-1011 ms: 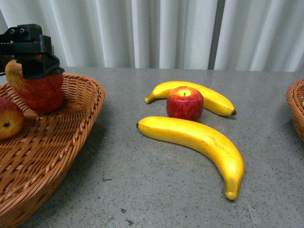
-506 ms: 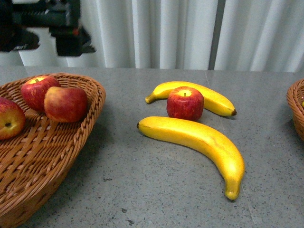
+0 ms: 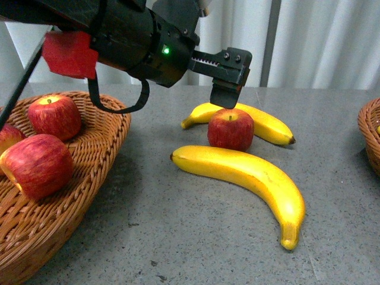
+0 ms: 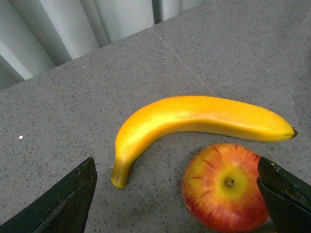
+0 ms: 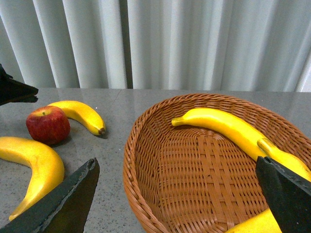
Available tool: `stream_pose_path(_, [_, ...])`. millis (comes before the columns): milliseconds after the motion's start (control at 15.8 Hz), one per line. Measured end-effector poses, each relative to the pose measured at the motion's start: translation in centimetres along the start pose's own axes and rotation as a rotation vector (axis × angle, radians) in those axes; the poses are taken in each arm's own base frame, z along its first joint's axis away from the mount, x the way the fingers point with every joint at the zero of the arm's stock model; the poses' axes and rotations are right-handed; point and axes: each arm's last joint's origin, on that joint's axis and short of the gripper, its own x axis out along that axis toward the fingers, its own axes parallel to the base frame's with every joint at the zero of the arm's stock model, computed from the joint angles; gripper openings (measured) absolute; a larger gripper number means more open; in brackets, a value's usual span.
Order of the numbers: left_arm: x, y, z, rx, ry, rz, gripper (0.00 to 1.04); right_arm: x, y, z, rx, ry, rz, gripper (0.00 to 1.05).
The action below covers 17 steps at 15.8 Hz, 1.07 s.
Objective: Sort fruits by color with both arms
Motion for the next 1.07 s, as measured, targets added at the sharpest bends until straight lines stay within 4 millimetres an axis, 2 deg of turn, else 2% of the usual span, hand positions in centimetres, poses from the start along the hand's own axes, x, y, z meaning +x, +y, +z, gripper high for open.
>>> stream_pose_path(190, [1.8,-0.7,-0.8,0.045,0.004,-0.070,0.98,0.0,0.0,0.0,0.000,0.000,0.000,0.98])
stream_pose_path(379, [2.3,-1.5,-0.8,0.070,-0.011,-0.130,0.98,0.0,0.0,0.0,0.000,0.000,0.000,0.98])
stream_pose_path(695, [3.7,-1.0,-1.9,0.050,0.028,-0.153,0.98,0.0,0.0,0.0,0.000,0.000,0.000,0.98])
stream_pose_path(1075, [4.8,-2.1,-2.5,0.057,0.044,-0.205,0.98,0.0,0.0,0.0,0.000,0.000,0.000,0.98])
